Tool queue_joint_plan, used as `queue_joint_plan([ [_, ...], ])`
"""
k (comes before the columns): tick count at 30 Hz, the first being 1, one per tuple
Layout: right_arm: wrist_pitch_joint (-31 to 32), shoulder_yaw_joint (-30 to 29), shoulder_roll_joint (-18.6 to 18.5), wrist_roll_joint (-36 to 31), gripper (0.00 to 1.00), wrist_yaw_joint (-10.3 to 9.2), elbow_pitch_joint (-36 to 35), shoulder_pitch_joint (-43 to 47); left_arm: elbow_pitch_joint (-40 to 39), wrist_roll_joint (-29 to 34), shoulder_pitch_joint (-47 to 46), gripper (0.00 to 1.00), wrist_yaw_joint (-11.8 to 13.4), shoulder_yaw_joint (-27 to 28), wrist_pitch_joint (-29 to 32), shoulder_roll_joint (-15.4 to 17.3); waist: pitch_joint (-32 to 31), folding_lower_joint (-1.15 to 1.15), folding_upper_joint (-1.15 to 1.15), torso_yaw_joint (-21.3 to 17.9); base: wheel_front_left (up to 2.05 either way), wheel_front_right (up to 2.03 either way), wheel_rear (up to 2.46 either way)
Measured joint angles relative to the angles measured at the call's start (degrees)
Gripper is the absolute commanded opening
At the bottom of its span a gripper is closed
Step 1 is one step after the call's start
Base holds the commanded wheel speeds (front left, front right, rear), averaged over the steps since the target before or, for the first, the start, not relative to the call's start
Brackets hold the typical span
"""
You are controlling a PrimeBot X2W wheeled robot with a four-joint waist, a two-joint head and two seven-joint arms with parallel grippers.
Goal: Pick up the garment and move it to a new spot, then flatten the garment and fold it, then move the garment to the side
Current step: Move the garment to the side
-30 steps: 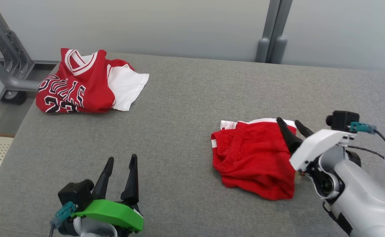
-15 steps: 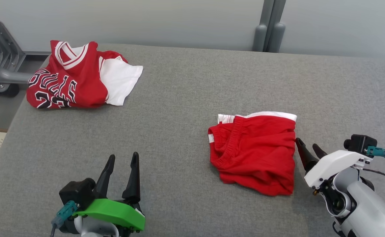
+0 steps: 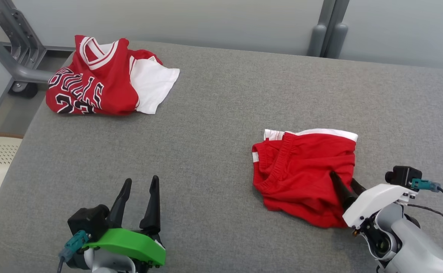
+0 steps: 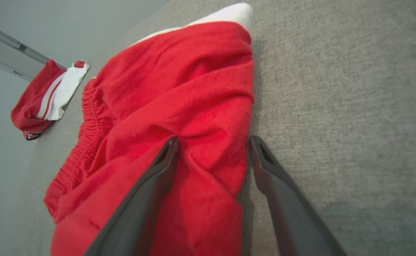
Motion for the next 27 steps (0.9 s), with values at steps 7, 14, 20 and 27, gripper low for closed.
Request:
queue_joint_plan([
  [7,-0.69,0.87,-0.37,-1.19,0.0,0.77,1.12,-0.18,-0.01,0.0,0.0,1.0,0.0,0.27,0.0,0.09,-0.09,0.0,0.0,0.05,0.0,0.0,0.0],
  [14,-1.36,0.96,-1.65,-2.2,0.0,1.29,1.55,-2.19,-0.46,0.0,0.02,1.0,0.08,1.68,0.0,0.23,0.06,0.0,0.0,-1.13,0.0,0.0,0.0],
  [20,-1.88,0.73,-3.13,-2.64,0.0,1.33,2.13,-2.89,-1.3,0.09,0.02,1.0,0.08,1.8,0.0,0.23,0.46,0.0,0.0,-2.47,0.0,0.0,0.0],
  [27,-2.2,0.68,-7.64,-5.78,0.0,1.18,2.94,-6.18,-2.88,0.57,0.02,1.0,0.15,2.14,-0.05,0.32,1.42,0.0,0.0,-4.64,0.0,0.0,0.0],
])
